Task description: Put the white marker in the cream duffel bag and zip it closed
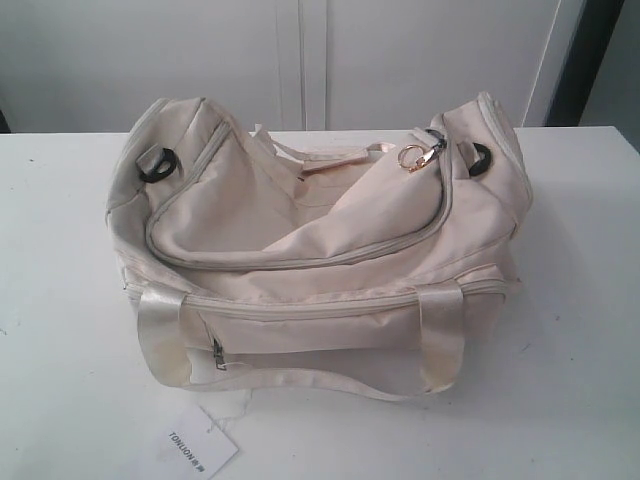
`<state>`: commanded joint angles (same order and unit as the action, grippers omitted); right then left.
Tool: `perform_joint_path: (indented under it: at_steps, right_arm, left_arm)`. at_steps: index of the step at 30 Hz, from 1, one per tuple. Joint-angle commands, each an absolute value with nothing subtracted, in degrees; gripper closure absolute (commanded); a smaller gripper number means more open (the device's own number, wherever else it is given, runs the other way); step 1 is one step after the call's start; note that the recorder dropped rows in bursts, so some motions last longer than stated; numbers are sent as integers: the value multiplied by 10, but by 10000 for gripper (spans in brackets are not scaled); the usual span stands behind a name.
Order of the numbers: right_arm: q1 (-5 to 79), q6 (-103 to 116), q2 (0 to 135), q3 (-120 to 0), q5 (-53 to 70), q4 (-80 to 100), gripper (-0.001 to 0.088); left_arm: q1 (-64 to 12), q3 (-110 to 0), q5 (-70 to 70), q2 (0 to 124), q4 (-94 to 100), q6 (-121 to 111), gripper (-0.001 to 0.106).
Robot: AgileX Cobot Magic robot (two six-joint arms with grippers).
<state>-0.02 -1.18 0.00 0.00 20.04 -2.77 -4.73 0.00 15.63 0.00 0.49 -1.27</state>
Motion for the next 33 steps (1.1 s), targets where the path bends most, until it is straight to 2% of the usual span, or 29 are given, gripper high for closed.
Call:
perform_joint_path:
  at_steps: [33]
  right_arm:
    - [0, 0, 0, 0, 199, 7, 868]
  left_arm:
    - [-47, 0, 156, 0, 5, -13, 1053]
